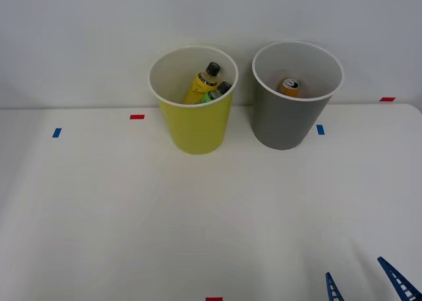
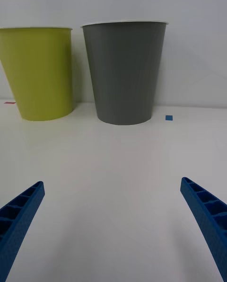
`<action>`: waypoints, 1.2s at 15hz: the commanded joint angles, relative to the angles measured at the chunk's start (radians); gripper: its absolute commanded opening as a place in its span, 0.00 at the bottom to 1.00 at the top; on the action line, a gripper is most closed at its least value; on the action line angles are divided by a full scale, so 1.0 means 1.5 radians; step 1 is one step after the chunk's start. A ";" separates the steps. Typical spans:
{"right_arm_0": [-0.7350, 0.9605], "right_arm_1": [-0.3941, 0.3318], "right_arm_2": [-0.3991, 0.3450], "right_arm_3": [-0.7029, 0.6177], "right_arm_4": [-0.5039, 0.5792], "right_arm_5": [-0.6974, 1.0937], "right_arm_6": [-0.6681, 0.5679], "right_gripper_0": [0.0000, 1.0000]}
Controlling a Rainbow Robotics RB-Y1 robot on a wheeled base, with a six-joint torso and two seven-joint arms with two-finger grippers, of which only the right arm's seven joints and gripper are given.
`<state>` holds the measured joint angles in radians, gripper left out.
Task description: Put cans in the gray bin, plastic bottles in the light green bin
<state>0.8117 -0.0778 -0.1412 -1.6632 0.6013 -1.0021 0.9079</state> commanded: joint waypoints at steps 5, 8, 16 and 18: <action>0.000 0.000 0.000 0.000 0.000 0.000 0.000 1.00; 0.000 0.000 0.000 0.000 0.000 0.000 0.000 1.00; 0.000 0.000 0.000 0.000 0.000 0.000 0.000 1.00; 0.000 0.000 0.000 0.000 0.000 0.000 0.000 1.00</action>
<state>0.8115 -0.0782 -0.1412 -1.6629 0.6013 -1.0018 0.9081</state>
